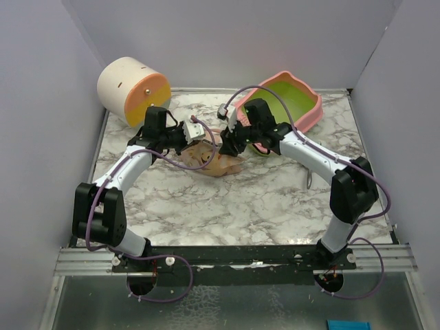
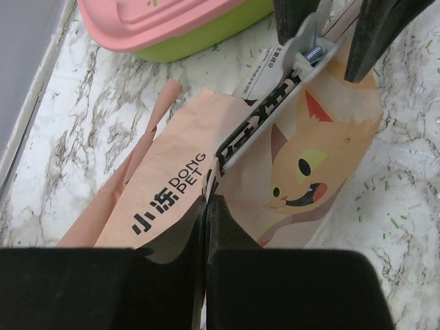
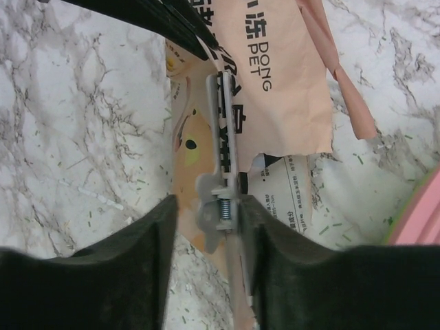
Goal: Fill the litter box with clean litter
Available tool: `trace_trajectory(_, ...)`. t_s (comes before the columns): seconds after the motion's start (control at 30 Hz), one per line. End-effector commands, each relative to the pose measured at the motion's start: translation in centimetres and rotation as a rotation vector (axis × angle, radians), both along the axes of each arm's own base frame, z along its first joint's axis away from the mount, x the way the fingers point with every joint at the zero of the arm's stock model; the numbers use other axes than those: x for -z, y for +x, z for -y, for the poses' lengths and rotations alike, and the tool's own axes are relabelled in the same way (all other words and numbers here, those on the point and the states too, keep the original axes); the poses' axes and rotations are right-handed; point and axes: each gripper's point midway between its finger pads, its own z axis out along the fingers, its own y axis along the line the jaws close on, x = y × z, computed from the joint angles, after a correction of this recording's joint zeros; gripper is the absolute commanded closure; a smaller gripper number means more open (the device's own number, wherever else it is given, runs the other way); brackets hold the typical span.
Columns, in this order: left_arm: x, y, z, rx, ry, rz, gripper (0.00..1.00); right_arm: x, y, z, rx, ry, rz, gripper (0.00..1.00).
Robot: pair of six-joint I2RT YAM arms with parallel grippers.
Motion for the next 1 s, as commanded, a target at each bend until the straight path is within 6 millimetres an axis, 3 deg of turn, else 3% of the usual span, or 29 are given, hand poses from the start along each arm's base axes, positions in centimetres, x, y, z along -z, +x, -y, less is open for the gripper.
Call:
trace_trajectory(0.0,-2.6,-0.3,0.9,0.027,-0.045,0.072,1.0,-0.6,1.2,-0.3,0.059,-0.003,0.058,0.76)
trace_trajectory(0.07,-2.6,-0.4,0.9,0.027,-0.046,0.071,1.0,-0.3,1.6,-0.1,0.089,-0.019,0.049,0.97)
trace_trajectory(0.1,-2.7,-0.4,0.9,0.027,-0.046,0.073,1.0,-0.2,1.7,0.1,0.103,-0.027,0.047,0.99)
trace_trajectory(0.2,-2.7,-0.5,0.8,0.018,-0.046,0.082,1.0,-1.0,2.2,0.9,0.169,-0.028,0.071,0.99)
trace_trajectory(0.33,-2.6,-0.4,0.8,0.004,-0.049,0.08,1.0,-4.3,1.3,2.3,0.22,0.015,0.115,0.99)
trace_trajectory(0.47,-3.2,-0.2,1.0,-0.014,-0.062,0.08,1.0,-7.3,-1.9,4.1,0.231,0.045,0.09,0.99)
trace_trajectory(0.53,-3.9,0.0,1.0,-0.036,-0.079,0.086,1.0,-7.5,-3.9,5.0,0.234,0.066,0.044,0.99)
trace_trajectory(0.67,-6.2,1.2,0.8,-0.139,-0.145,0.069,0.97,-4.9,-7.6,6.5,0.251,0.081,-0.074,0.99)
trace_trajectory(0.8,-9.9,2.6,0.1,-0.319,-0.275,0.015,0.66,-0.9,-10.1,8.0,0.282,0.058,-0.166,0.99)
trace_trajectory(0.97,-12.6,2.9,-0.4,-0.44,-0.397,-0.055,0.45,2.8,-11.5,9.0,0.307,0.018,-0.229,0.99)
